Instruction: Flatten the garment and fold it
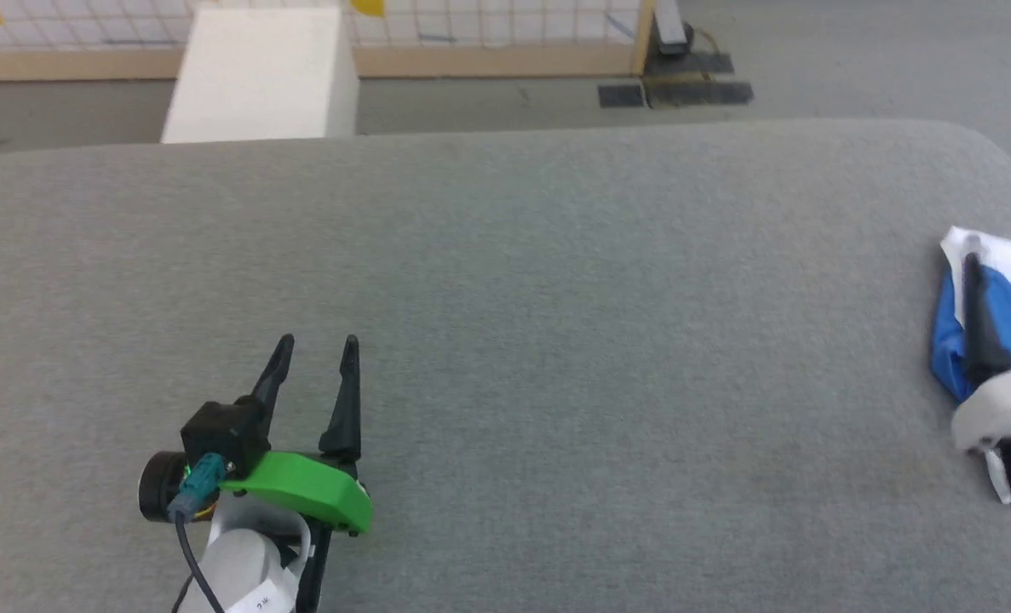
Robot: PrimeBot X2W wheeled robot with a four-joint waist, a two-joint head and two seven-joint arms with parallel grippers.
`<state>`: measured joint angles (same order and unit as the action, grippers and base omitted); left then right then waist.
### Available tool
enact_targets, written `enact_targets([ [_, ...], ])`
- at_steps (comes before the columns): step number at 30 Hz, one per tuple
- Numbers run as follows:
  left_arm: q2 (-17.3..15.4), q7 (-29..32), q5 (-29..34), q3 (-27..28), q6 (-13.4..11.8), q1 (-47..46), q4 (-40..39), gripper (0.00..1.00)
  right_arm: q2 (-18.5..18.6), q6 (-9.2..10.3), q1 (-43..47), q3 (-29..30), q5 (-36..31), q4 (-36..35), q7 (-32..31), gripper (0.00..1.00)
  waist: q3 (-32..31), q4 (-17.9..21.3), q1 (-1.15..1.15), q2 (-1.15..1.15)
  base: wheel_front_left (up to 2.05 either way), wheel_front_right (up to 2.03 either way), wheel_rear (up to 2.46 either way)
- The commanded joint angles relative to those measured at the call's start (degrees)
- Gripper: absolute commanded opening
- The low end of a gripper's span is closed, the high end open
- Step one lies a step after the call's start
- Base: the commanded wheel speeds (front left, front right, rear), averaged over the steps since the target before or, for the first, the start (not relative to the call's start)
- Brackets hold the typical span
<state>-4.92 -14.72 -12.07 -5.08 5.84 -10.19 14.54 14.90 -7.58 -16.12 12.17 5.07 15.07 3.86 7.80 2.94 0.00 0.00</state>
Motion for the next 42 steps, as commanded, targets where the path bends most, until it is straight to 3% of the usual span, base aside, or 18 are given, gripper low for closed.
enact_targets([
  [1,0.3,-0.3,0.1,-0.2,-0.1,0.7,0.5,1.00,-2.0,0.09,2.6,0.1,0.6,-3.0,0.8,1.00,-4.6,-4.7,0.00,0.00,0.00,0.00,0.00],
  [7,0.6,-0.3,0.3,-0.9,-0.9,1.7,2.4,1.00,-9.0,0.09,12.6,-1.4,1.3,-14.3,1.7,1.00,-6.7,-6.6,0.00,0.00,0.00,0.00,0.00],
  [13,0.9,-0.3,-0.1,-1.0,-1.5,2.2,2.8,1.00,-11.7,0.09,18.6,-3.6,1.4,-20.0,2.5,1.00,-7.0,-7.7,0.00,0.00,0.00,0.00,0.00],
  [24,1.3,-0.3,-0.3,-0.9,-2.2,3.8,2.3,1.00,-12.0,0.09,21.6,-5.8,4.5,-17.8,5.6,1.00,-7.3,-8.7,0.00,0.00,0.00,0.00,0.00],
  [42,1.8,-0.3,-2.0,-1.1,-1.6,3.9,2.5,1.00,-12.0,0.09,22.4,-6.4,5.3,-16.5,5.7,1.00,-6.8,-9.7,0.00,0.00,0.00,0.00,0.00],
])
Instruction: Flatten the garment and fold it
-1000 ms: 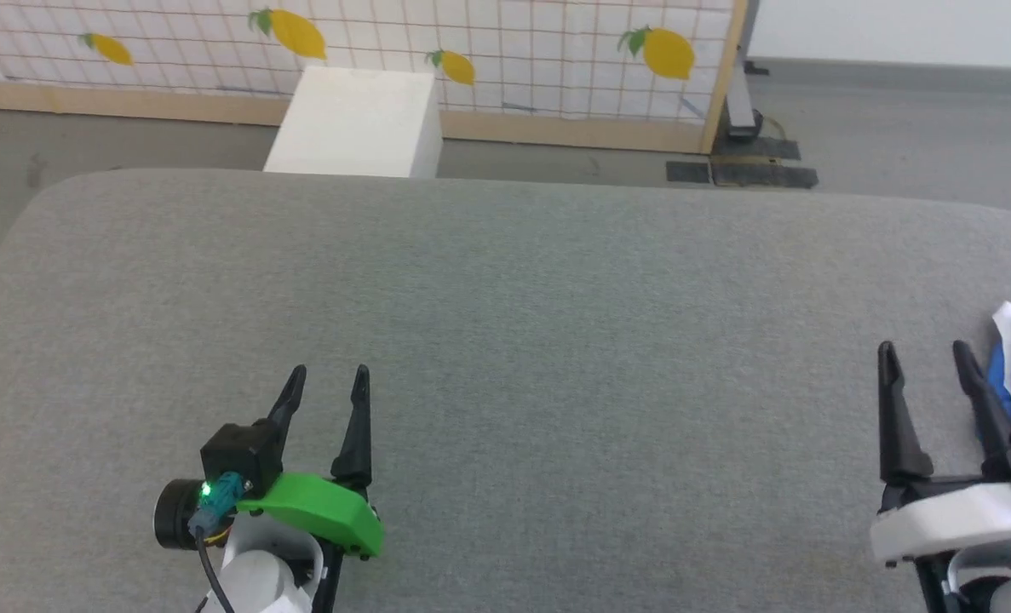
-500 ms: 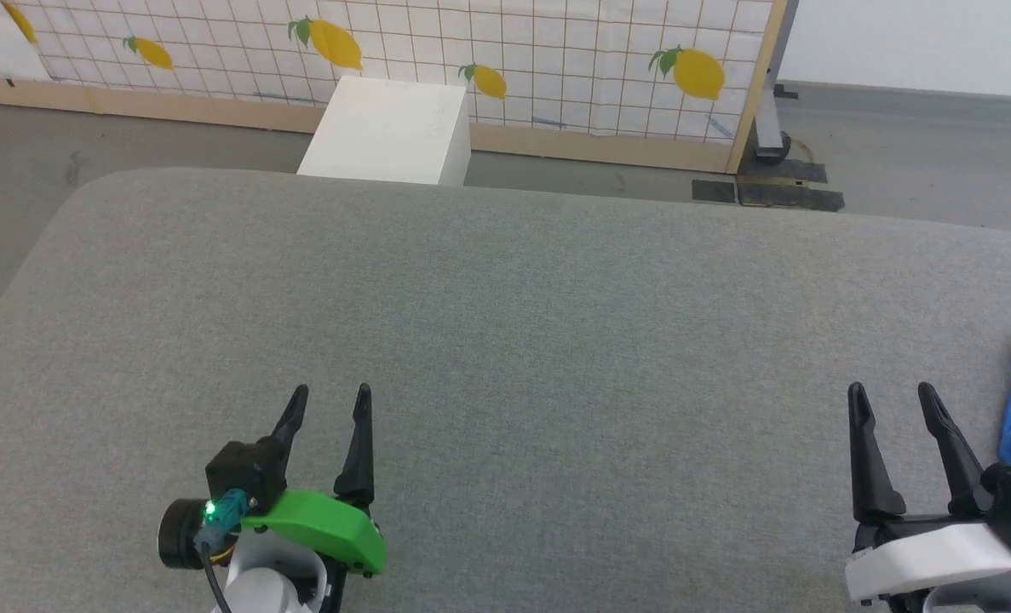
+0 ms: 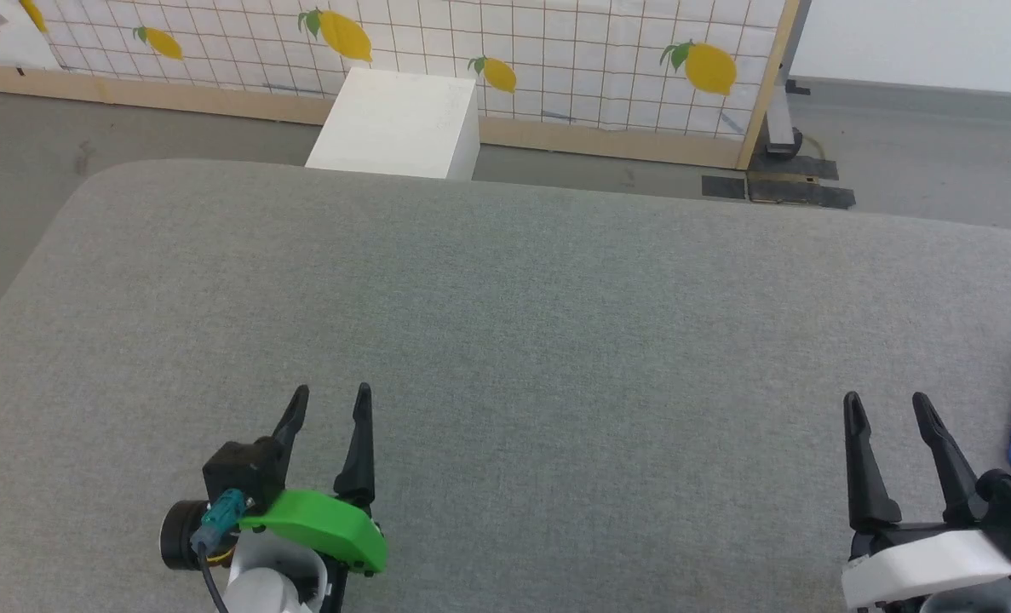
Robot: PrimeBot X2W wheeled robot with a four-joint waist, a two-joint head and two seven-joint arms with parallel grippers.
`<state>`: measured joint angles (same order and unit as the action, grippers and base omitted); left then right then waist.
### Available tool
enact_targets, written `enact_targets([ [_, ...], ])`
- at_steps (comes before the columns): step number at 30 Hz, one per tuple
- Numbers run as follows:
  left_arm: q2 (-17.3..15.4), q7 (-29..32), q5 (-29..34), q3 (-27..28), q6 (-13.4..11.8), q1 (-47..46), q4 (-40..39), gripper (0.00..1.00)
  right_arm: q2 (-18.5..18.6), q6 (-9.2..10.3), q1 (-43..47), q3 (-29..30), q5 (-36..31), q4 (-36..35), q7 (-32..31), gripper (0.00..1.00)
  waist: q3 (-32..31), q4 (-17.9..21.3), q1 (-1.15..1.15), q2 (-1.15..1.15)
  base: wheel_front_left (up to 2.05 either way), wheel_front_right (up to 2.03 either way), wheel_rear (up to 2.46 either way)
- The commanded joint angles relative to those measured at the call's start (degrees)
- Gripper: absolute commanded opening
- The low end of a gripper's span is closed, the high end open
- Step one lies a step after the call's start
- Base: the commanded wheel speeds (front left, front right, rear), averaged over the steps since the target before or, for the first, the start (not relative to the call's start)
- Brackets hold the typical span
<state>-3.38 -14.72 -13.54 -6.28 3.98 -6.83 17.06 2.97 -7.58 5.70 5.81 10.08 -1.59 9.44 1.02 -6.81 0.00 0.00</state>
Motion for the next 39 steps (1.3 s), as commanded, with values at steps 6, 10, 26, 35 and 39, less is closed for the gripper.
enact_targets([
  [6,0.0,0.1,0.1,0.0,0.0,0.0,0.0,0.00,0.0,0.00,0.0,-0.1,0.0,0.1,0.0,0.00,-0.1,0.1,0.00,0.00,0.00,0.00,0.00],
  [10,-0.1,0.1,0.1,0.0,0.0,0.0,0.0,0.00,0.0,0.00,0.0,-0.1,0.0,0.1,0.0,0.00,-0.1,0.1,0.00,0.00,0.00,0.00,0.00],
  [26,0.0,1.7,1.6,0.7,-0.5,0.8,-2.0,0.00,0.0,0.01,-0.7,-0.8,-1.2,0.3,-1.1,0.00,-0.2,0.9,0.00,0.00,0.00,0.00,0.00],
  [35,0.0,2.8,2.6,1.2,-0.7,1.3,-3.2,0.00,0.0,0.02,-1.1,-1.2,-1.9,0.4,-1.8,0.00,-0.2,1.4,0.00,0.00,0.00,0.00,0.00],
  [39,0.1,3.3,3.0,1.4,-0.9,1.5,-3.7,0.00,0.0,0.02,-1.3,-1.4,-2.2,0.4,-2.1,0.00,-0.3,1.6,0.00,0.00,0.00,0.00,0.00],
])
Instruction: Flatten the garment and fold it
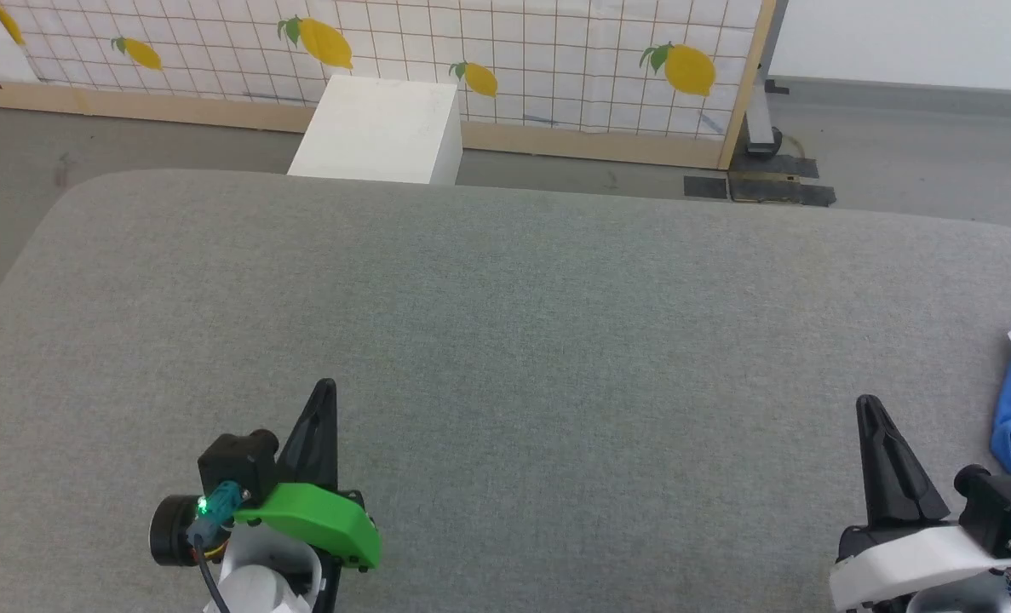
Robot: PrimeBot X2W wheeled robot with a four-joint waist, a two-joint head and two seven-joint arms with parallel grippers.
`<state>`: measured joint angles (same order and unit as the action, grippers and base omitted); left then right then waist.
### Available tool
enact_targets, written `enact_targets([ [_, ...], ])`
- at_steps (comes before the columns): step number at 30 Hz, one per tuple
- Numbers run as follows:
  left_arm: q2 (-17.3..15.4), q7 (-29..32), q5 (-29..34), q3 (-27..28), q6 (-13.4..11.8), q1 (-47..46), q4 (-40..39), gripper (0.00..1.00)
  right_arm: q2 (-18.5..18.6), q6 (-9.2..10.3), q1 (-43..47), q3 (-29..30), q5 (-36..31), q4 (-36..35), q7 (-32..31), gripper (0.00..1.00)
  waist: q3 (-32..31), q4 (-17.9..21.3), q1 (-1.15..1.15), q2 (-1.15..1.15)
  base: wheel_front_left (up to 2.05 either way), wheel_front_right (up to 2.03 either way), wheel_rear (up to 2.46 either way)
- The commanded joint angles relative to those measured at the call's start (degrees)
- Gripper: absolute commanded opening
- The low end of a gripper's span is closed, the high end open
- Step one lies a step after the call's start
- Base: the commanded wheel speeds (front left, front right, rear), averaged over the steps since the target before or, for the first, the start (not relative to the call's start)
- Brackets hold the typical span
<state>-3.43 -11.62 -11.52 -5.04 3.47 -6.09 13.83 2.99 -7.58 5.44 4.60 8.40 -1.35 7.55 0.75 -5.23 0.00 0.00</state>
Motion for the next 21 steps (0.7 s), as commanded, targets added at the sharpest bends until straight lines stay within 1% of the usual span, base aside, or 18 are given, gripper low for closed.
enact_targets([
  [1,0.1,0.3,1.1,0.2,-0.4,0.8,-0.6,0.00,0.0,0.02,-1.0,-0.2,-0.6,0.2,-0.3,0.00,0.0,0.1,0.00,0.00,0.00,0.00,0.00],
  [21,0.2,2.6,3.2,1.2,-1.0,1.9,-3.3,0.00,0.0,0.03,-1.9,-1.1,-2.2,0.4,-1.8,0.00,-0.2,1.1,0.00,0.00,0.00,0.00,0.00],
])
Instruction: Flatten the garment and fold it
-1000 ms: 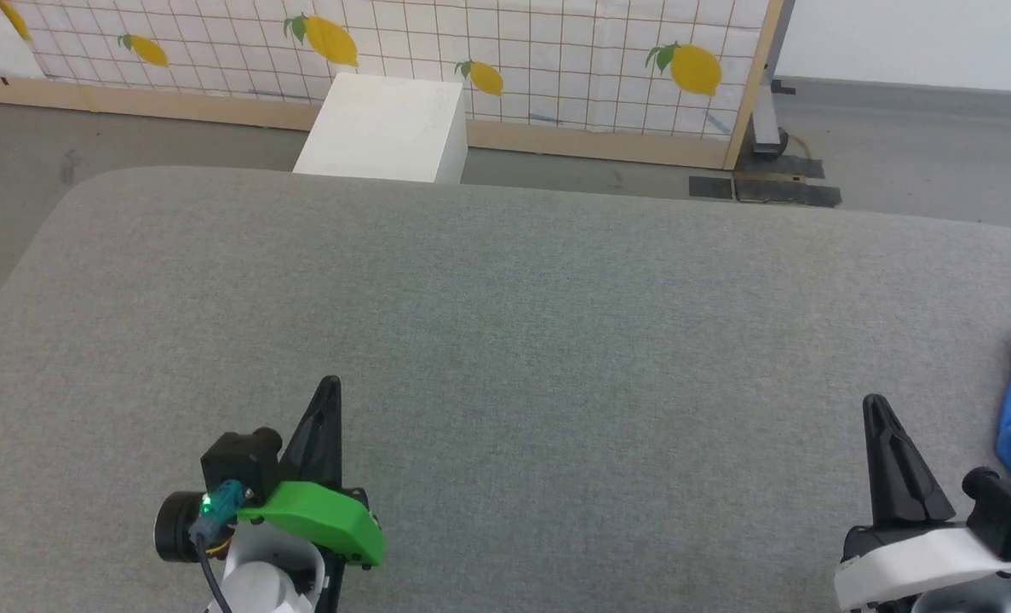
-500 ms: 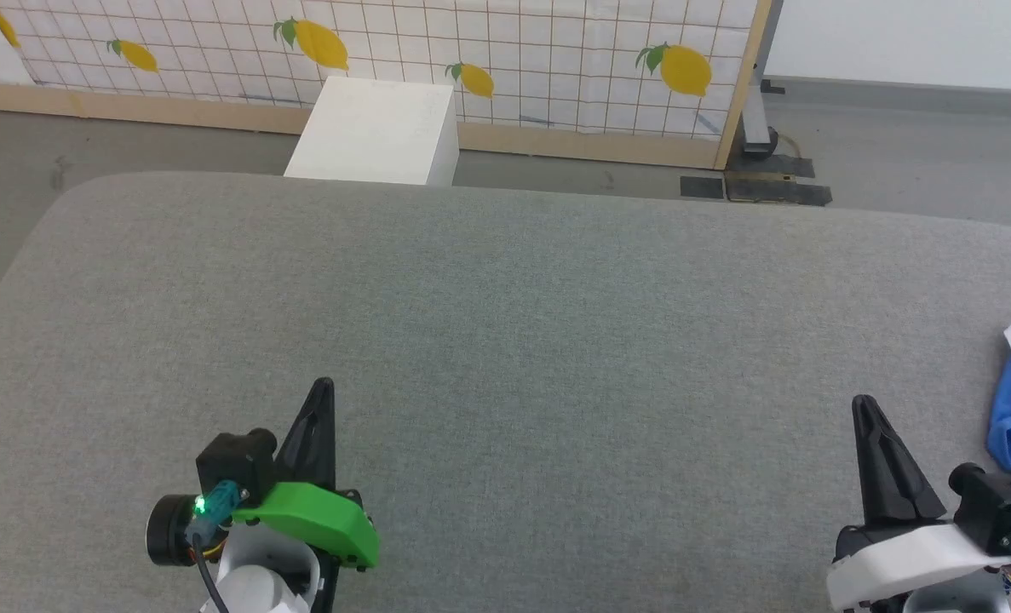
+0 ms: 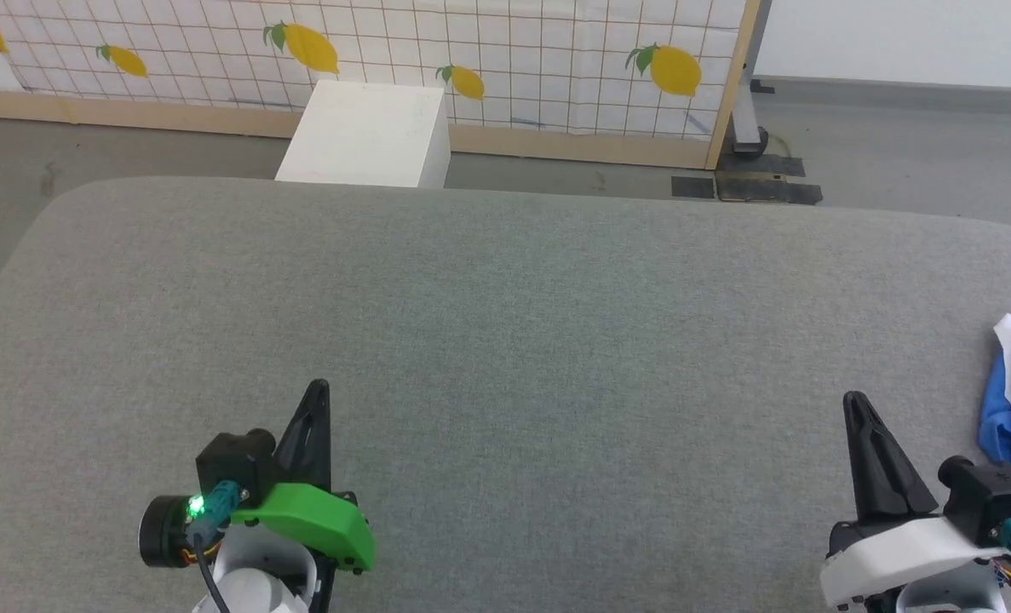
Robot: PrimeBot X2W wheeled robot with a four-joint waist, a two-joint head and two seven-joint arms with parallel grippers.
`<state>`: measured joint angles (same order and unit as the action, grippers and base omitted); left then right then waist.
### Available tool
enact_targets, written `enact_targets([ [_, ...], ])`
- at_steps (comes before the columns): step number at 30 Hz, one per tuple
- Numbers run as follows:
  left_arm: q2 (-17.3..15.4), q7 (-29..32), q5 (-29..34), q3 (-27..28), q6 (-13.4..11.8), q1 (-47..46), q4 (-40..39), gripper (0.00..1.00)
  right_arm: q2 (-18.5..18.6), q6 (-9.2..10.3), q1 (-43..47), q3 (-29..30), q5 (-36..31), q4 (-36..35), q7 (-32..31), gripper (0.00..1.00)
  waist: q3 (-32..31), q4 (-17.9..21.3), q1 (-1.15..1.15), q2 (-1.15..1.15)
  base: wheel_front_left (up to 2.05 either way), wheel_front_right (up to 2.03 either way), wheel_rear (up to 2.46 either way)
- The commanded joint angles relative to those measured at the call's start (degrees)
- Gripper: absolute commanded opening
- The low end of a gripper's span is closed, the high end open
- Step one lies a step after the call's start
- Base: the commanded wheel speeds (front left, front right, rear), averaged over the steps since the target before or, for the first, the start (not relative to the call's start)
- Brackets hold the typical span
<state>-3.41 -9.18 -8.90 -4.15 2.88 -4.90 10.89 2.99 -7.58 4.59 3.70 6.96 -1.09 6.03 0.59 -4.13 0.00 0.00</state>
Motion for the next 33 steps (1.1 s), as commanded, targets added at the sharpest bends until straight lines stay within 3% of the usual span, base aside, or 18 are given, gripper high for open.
enact_targets([
  [1,0.2,0.3,0.7,0.3,-0.5,0.8,-0.5,0.00,0.0,0.03,-1.1,-0.2,-0.8,0.2,-0.3,0.00,0.0,0.1,0.00,0.00,0.00,0.00,0.00],
  [33,0.3,4.2,4.3,2.0,-1.5,2.6,-5.1,0.00,-0.1,0.06,-2.7,-1.8,-3.5,0.6,-2.8,0.00,-0.3,1.9,0.00,0.00,0.00,0.00,0.00],
])
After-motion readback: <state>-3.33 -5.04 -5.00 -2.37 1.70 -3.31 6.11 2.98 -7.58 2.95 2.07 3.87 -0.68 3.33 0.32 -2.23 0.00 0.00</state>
